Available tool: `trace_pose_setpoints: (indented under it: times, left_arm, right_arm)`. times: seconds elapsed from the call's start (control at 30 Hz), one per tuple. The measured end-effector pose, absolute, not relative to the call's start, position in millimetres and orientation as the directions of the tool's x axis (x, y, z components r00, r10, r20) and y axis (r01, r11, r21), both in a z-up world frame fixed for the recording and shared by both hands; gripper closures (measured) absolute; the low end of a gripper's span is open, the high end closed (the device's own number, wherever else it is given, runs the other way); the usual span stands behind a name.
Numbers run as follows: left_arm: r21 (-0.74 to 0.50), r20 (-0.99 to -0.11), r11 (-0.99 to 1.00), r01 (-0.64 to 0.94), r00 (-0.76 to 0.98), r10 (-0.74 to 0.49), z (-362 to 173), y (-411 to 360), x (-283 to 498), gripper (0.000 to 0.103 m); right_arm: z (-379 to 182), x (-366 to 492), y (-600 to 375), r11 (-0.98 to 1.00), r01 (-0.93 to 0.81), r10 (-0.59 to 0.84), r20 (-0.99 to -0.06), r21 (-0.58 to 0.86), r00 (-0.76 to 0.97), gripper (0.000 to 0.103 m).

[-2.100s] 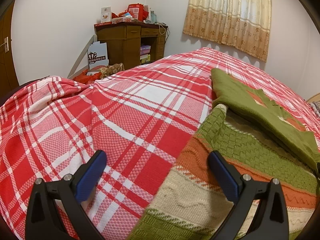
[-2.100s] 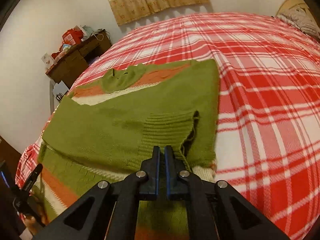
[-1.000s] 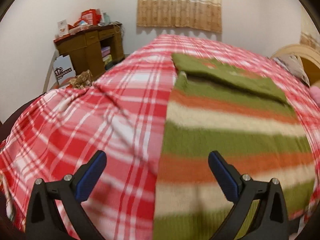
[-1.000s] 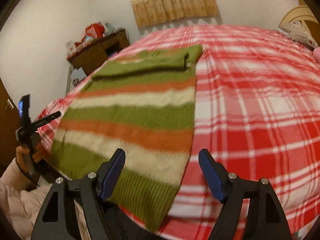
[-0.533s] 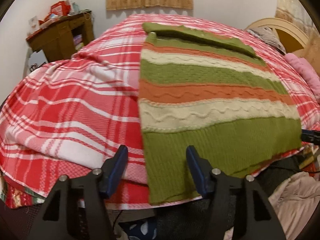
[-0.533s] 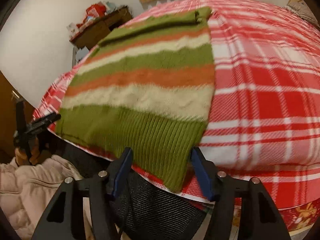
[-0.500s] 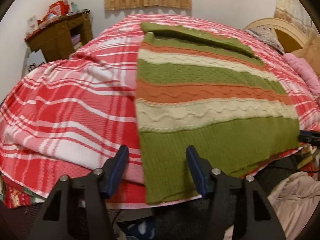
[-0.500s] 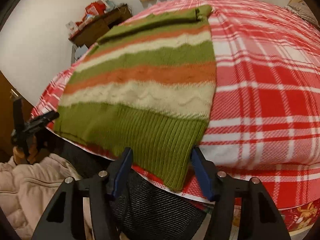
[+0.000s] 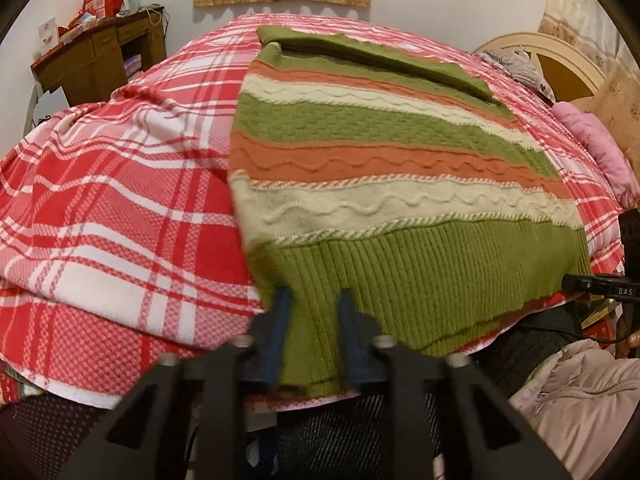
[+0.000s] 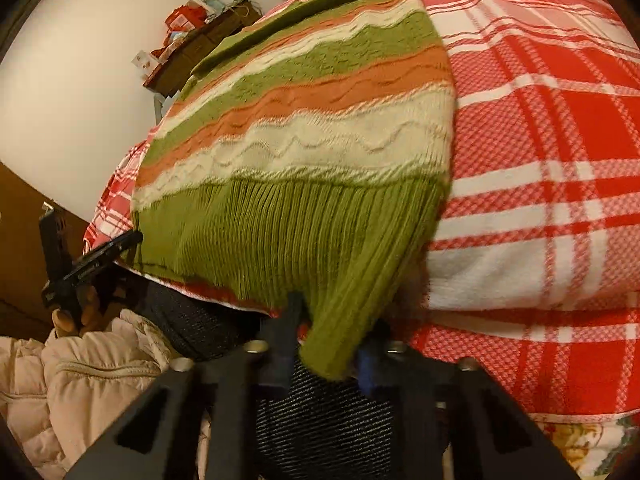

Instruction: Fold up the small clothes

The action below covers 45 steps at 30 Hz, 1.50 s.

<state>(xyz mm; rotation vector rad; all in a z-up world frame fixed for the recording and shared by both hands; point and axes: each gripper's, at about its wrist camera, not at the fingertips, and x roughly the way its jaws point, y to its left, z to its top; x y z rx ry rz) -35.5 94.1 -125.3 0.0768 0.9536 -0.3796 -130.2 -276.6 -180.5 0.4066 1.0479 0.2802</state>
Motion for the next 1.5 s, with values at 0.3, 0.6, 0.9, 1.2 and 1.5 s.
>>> trace_pose_setpoints:
  times: [0.3,0.6,0.9,1.2,1.5]
  left_arm:
    - [-0.145,-0.755,0.91,0.389,0.551,-0.356,-84,89,-17,0.093]
    - [-0.137,-0.65,0.909,0.393,0.657,-0.382,-27,97,23,0.086]
    - [-0.139,-0.646,0.928,0.347,0.678,-0.35,-35,128,40,0.035]
    - [-0.05,-0.716,0.824,0.565,0.555,-0.423,-64,76,34,0.035]
    - [0.049,-0.778,0.776,0.629,0.511,-0.365,-94,34,48,0.081]
  right_arm:
    - [-118,-112,-265,0.834,-0.172,0.521,-0.649,0.523,0.554,0.095]
    - [-58,-26,-279,0.889,-0.198,0.426,-0.584,0.413,0.691,0.096]
    - [-102,37,-315,0.924,-0.036,0.303,-0.668,0.382,0.68,0.096]
    - [-113,40,-311,0.924,-0.018,0.293,-0.675,0.383,0.677,0.096]
    - [-113,41,-310,0.923,-0.031,0.305,-0.679,0.385,0.668,0.096]
